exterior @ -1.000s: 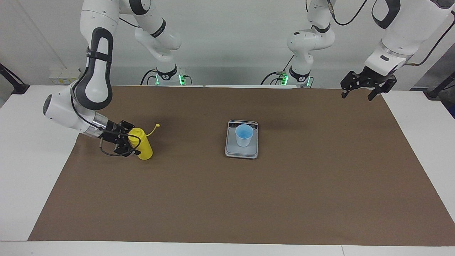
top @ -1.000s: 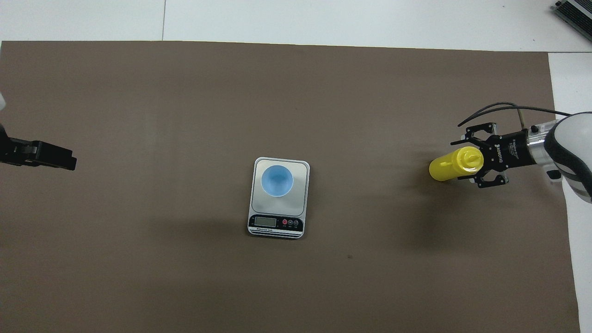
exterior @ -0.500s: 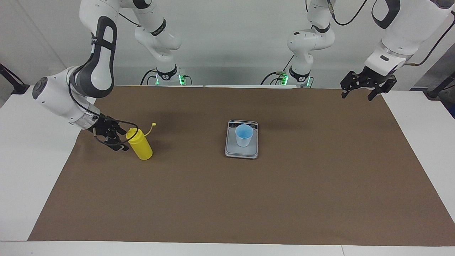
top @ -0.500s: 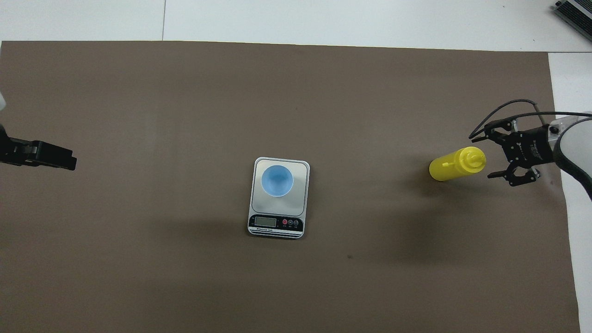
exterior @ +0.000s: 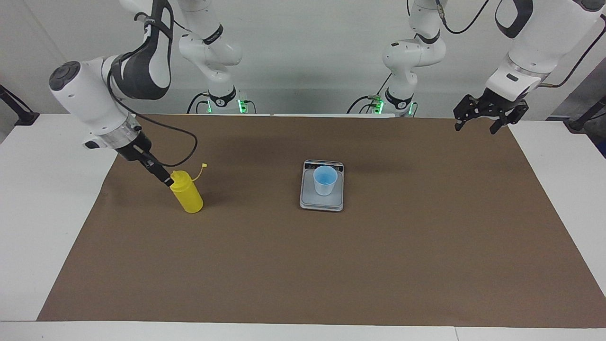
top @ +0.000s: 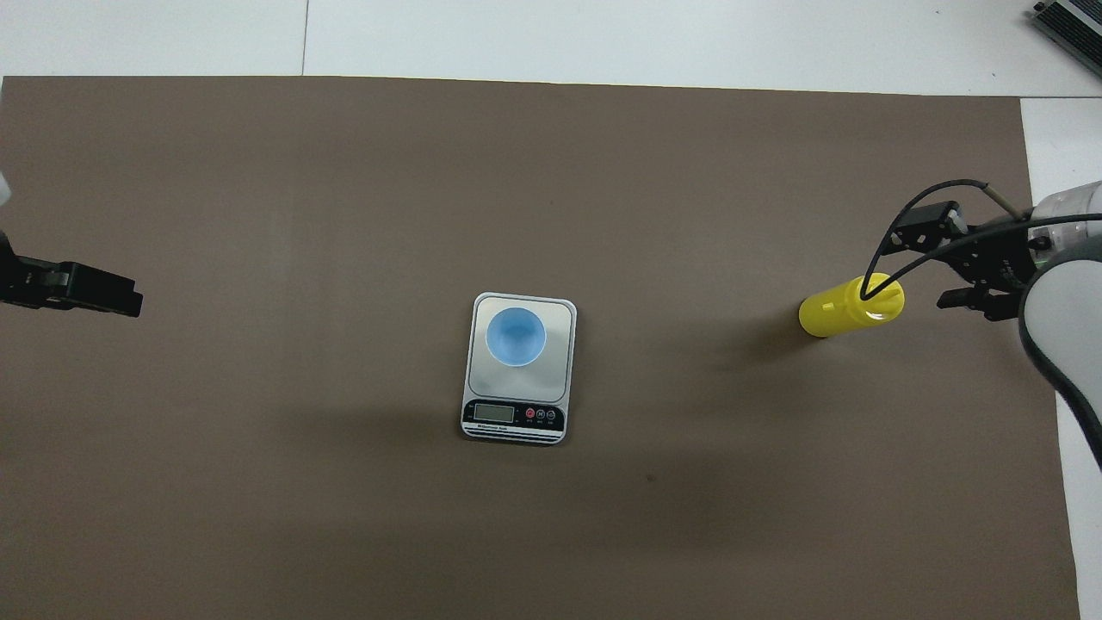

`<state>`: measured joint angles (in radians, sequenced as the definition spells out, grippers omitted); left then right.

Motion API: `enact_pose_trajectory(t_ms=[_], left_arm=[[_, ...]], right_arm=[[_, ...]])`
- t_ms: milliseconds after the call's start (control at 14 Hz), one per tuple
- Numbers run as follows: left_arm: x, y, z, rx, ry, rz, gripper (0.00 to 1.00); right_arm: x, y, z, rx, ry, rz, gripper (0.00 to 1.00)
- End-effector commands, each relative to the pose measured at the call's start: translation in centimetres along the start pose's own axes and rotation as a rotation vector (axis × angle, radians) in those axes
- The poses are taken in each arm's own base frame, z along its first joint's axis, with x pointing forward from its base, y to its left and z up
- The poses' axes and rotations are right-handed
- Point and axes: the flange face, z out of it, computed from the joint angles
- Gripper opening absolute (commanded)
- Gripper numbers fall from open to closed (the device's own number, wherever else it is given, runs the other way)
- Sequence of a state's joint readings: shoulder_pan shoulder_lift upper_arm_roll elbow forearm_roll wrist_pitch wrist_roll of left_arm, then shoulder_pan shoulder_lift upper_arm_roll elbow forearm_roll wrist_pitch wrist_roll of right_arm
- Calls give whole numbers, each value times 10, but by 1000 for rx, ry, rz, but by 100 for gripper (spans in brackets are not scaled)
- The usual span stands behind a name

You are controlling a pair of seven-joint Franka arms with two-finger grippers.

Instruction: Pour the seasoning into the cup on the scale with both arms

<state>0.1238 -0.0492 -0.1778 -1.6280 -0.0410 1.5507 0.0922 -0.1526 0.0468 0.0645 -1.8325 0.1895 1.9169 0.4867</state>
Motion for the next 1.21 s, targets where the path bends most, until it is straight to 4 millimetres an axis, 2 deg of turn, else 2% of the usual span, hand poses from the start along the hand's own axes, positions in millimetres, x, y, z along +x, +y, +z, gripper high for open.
enact_pose_trajectory(t_ms=[0,286,643,857,1143], left_arm=[[-9,-3,-2,19,-8,-7,100],[-9,-3,-2,19,-8,-7,100],[-9,-3,-2,19,-8,-7,100],[-9,-3,-2,18,-9,-7,100],[-9,-3,-2,19,-8,-7,100]], right_arm=[[-25,-10,-22,-51,42,-134,100],[-50,-38,-40,-105,99,-286,100],[-51,-49,-76,-140,50,-428,100],[-58,-48,-82,-149,30,-431,100],[-63,-44,-76,-175,8,-465,100]])
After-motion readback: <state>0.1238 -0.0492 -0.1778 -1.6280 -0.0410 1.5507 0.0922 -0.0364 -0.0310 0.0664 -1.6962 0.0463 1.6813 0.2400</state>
